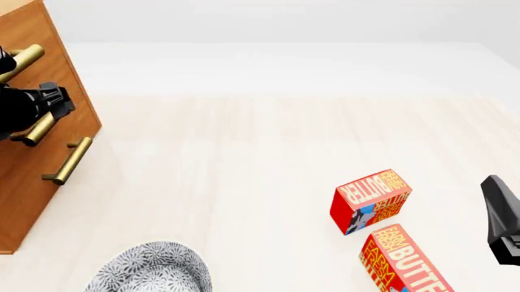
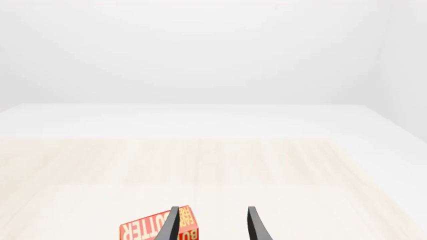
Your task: Put the chocolate pudding in the top drawer of the cabinet and close it.
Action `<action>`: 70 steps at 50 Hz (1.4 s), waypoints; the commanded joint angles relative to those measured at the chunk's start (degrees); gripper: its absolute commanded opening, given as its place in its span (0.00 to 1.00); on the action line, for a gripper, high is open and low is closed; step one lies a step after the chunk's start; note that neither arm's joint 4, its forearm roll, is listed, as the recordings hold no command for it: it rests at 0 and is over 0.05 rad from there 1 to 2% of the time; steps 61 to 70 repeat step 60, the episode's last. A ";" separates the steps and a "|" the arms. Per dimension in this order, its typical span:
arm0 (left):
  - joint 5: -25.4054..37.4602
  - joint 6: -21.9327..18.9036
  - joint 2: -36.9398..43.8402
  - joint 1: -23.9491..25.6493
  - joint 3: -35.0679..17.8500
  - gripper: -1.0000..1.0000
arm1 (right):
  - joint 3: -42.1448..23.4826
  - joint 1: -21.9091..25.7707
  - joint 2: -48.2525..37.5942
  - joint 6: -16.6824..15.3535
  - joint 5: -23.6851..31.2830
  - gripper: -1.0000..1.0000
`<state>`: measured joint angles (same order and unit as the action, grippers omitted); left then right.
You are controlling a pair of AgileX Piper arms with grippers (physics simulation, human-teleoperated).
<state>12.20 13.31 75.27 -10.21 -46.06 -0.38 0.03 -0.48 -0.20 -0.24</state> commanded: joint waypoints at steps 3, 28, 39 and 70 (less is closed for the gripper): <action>4.22 1.12 -4.51 -8.25 -2.58 1.00 | 0.04 0.00 0.09 0.01 0.07 1.00; 20.43 -2.49 -20.52 -11.40 -12.15 1.00 | 0.04 0.01 0.10 -0.01 0.07 1.00; 28.22 -6.86 -25.03 -11.39 -20.82 1.00 | 0.04 0.02 0.10 0.00 0.07 1.00; 37.91 -7.15 -29.61 -11.04 -32.36 1.00 | 0.04 0.00 0.10 0.00 0.07 1.00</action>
